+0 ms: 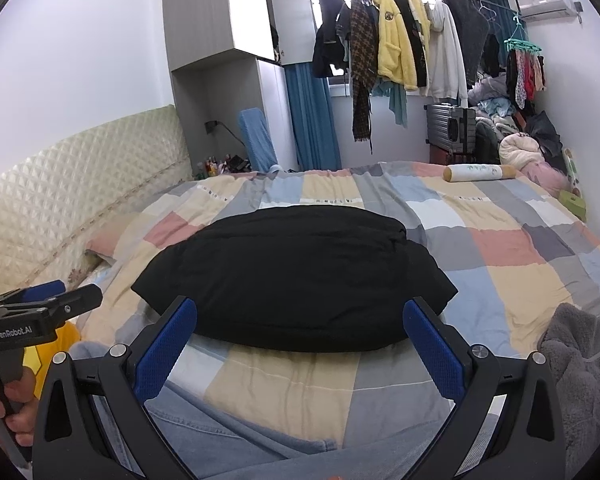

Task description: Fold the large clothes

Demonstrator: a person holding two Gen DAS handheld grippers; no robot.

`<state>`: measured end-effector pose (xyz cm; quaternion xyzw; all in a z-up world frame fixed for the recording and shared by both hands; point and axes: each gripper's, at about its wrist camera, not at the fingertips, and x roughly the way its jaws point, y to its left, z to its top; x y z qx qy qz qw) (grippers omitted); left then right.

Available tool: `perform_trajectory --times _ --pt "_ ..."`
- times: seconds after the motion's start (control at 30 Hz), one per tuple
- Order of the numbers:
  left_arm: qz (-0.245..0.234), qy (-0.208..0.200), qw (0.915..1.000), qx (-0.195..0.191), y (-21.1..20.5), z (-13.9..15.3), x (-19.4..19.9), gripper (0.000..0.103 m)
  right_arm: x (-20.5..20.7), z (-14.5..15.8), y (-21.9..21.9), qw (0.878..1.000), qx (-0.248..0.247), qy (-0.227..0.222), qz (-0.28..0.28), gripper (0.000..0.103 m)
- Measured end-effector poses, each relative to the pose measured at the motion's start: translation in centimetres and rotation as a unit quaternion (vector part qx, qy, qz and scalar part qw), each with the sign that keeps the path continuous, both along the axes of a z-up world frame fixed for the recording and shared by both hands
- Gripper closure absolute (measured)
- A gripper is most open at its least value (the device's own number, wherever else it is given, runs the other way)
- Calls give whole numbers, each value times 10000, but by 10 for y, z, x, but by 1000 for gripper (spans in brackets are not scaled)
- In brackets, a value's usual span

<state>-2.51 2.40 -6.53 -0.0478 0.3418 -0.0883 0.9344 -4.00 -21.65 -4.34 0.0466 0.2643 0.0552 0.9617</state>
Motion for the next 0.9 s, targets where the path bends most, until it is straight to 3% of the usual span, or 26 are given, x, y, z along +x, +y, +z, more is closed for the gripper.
perform_trajectory --times 0.9 --pt "41 -22 10000 -64 1 0 -4 0 -3 -2 -3 10000 7 -26 -60 0"
